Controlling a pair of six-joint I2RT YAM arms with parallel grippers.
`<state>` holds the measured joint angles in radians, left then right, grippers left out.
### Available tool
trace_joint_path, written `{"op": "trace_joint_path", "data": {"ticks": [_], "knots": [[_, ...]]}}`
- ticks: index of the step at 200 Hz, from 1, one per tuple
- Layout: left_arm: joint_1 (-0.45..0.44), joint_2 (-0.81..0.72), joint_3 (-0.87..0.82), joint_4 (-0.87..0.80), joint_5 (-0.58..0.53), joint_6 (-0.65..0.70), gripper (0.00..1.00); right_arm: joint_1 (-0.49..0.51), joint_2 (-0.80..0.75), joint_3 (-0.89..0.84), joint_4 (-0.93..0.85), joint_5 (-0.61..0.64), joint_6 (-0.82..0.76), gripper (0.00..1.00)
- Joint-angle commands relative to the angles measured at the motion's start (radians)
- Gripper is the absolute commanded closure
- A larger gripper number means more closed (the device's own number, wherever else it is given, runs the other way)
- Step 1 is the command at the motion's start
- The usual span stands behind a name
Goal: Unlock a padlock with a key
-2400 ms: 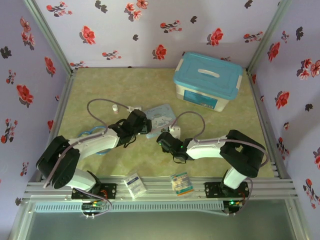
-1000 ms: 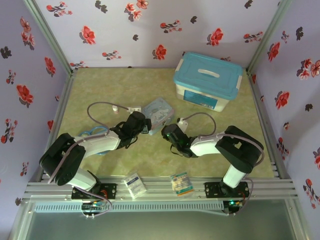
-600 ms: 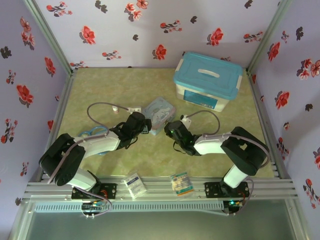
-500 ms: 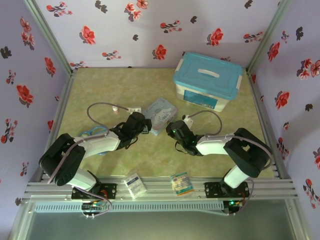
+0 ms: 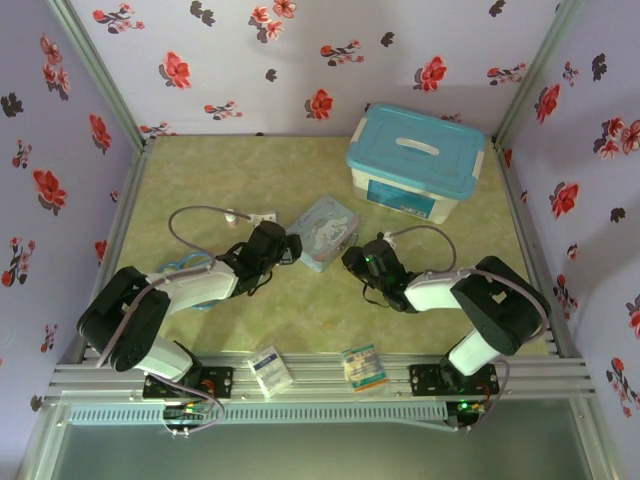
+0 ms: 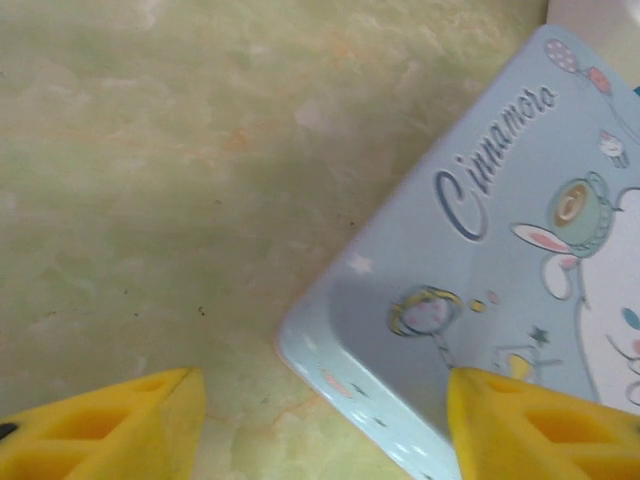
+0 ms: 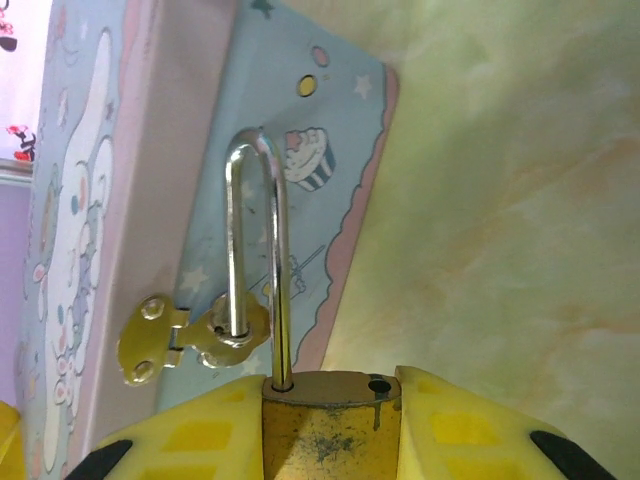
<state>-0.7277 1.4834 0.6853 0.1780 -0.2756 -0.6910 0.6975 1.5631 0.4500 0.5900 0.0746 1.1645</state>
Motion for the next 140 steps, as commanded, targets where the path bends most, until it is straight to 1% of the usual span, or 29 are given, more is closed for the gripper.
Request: {"op": "trace_joint_path", "data": {"ticks": [1, 12, 23, 44, 57, 69, 75, 81, 90, 103, 112, 127, 140], "knots": [[0.008, -0.017, 0.022, -0.011, -0.005, -0.020, 0.32, -0.024, 0.001, -0.053, 0.141, -0.015, 0.079, 0.79], [0.008, -0.020, 0.024, 0.008, -0.007, -0.034, 0.30, -0.024, 0.027, -0.062, 0.208, -0.020, 0.101, 0.80], [0.008, -0.017, 0.039, 0.005, -0.006, -0.046, 0.24, -0.021, 0.053, -0.082, 0.284, -0.010, 0.143, 0.82], [-0.005, -0.010, 0.036, 0.035, 0.003, -0.094, 0.21, -0.012, 0.100, -0.120, 0.434, 0.011, 0.195, 0.83], [-0.034, -0.001, 0.014, 0.109, -0.002, -0.134, 0.17, -0.002, 0.107, -0.115, 0.424, 0.004, 0.195, 0.84], [-0.057, 0.010, -0.001, 0.159, 0.000, -0.198, 0.13, 0.017, 0.104, -0.109, 0.401, 0.016, 0.177, 0.84], [-0.069, 0.015, -0.010, 0.195, -0.002, -0.225, 0.04, 0.022, 0.104, -0.106, 0.383, 0.019, 0.174, 0.84], [-0.079, 0.026, -0.012, 0.220, -0.003, -0.246, 0.01, 0.029, 0.106, -0.106, 0.377, 0.024, 0.170, 0.84], [-0.089, 0.052, 0.009, 0.212, -0.005, -0.262, 0.00, 0.030, 0.107, -0.111, 0.383, 0.032, 0.170, 0.84], [-0.099, 0.104, 0.032, 0.161, -0.050, -0.273, 0.01, 0.026, 0.117, -0.122, 0.406, 0.037, 0.171, 0.84], [-0.096, 0.137, 0.023, 0.171, -0.056, -0.292, 0.05, 0.021, 0.125, -0.127, 0.422, 0.038, 0.179, 0.84], [-0.099, 0.176, 0.004, 0.175, -0.090, -0.300, 0.16, 0.011, 0.136, -0.134, 0.460, 0.027, 0.179, 0.84], [-0.098, 0.202, -0.016, 0.183, -0.107, -0.308, 0.24, 0.011, 0.130, -0.131, 0.455, 0.025, 0.173, 0.84]]}}
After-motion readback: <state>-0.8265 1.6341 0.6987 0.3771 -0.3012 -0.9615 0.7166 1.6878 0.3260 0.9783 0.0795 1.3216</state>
